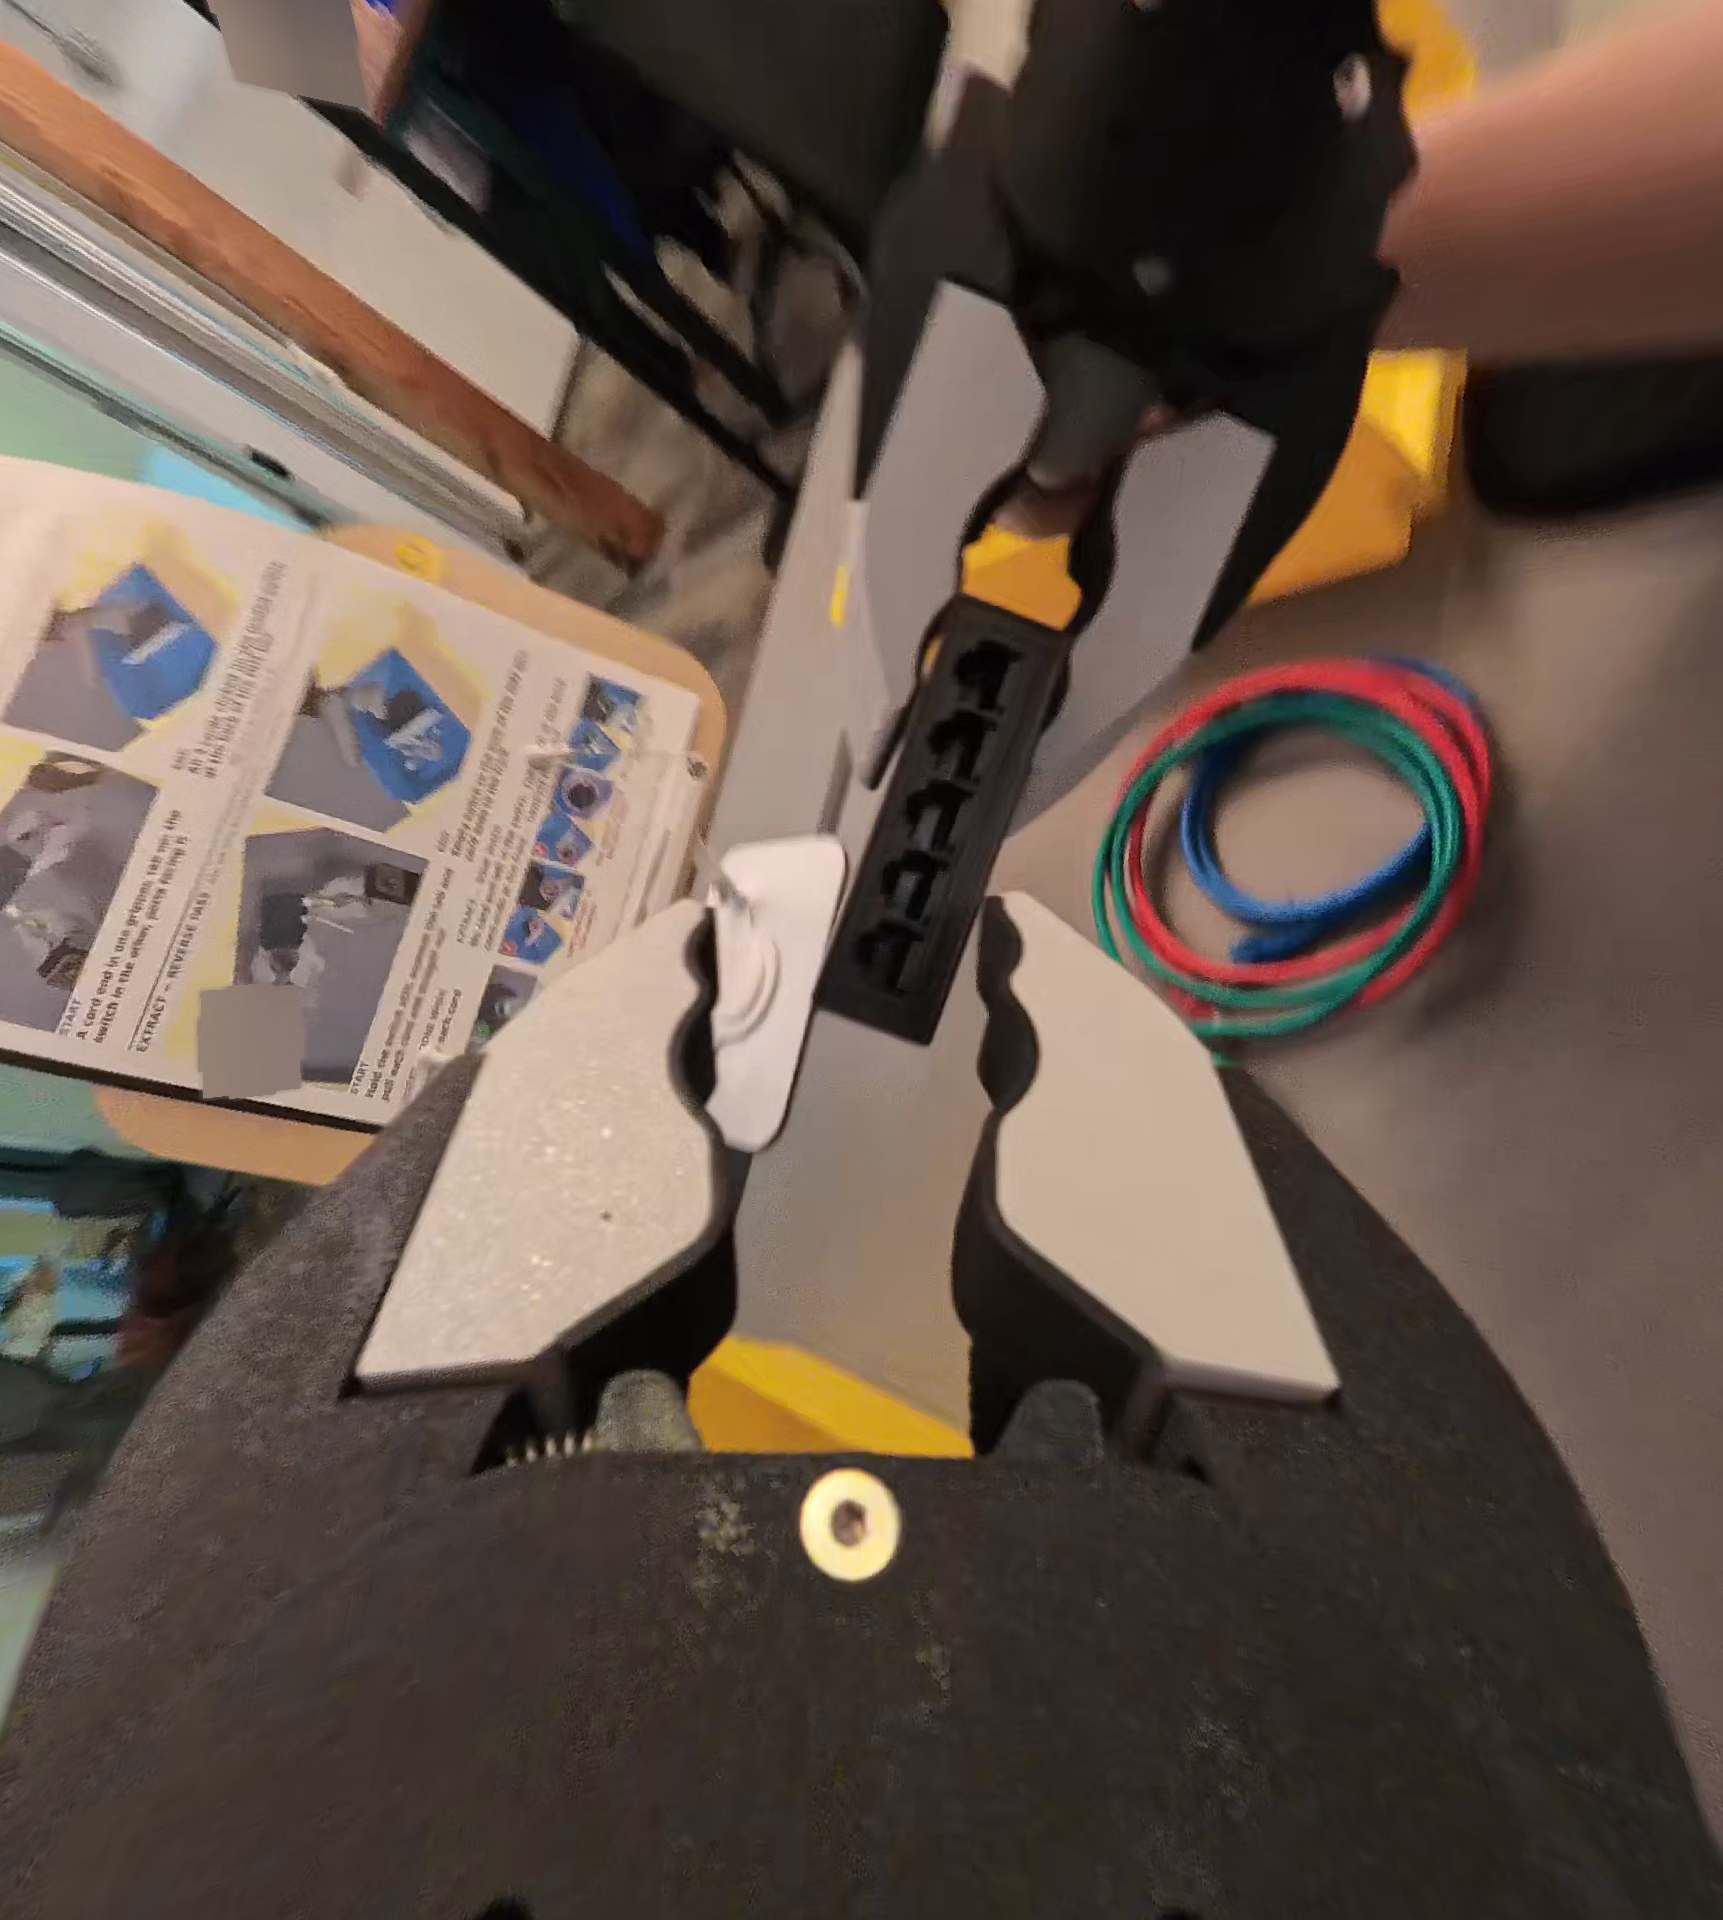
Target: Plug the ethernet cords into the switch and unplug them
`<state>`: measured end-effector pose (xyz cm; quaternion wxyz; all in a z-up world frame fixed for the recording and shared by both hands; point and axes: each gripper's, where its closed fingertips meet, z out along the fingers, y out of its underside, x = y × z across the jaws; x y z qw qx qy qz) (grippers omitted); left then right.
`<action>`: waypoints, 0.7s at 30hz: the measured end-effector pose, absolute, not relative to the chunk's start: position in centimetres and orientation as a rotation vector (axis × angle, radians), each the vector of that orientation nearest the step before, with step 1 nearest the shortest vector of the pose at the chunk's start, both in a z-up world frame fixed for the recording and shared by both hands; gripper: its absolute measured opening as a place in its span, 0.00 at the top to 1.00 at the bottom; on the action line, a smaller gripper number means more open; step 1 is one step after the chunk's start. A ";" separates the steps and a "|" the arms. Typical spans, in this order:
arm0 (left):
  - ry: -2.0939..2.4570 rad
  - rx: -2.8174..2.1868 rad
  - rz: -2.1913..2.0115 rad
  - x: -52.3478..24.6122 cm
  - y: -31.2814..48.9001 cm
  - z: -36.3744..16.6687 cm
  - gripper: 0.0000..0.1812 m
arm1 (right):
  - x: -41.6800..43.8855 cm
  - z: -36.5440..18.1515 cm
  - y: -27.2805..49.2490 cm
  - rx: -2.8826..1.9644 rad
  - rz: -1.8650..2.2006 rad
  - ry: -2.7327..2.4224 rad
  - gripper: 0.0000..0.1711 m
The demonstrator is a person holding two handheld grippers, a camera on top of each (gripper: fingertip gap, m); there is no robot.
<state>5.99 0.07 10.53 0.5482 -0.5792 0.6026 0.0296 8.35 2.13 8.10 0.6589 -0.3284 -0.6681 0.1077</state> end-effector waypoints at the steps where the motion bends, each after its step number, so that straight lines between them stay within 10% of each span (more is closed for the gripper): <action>1: 1.367 -1.334 -0.011 5.9 -0.1 11.2 0.69 | 8.7 8.4 2.0 -0.728 0.265 -1.512 0.84; 7: 1.235 -1.188 -0.198 7.2 0.2 10.9 0.58 | 9.9 10.4 0.1 -0.623 0.485 -1.461 0.84; 21: 1.438 -0.901 0.038 11.2 2.2 7.2 0.80 | 10.1 8.0 1.1 -0.542 0.568 -1.525 0.83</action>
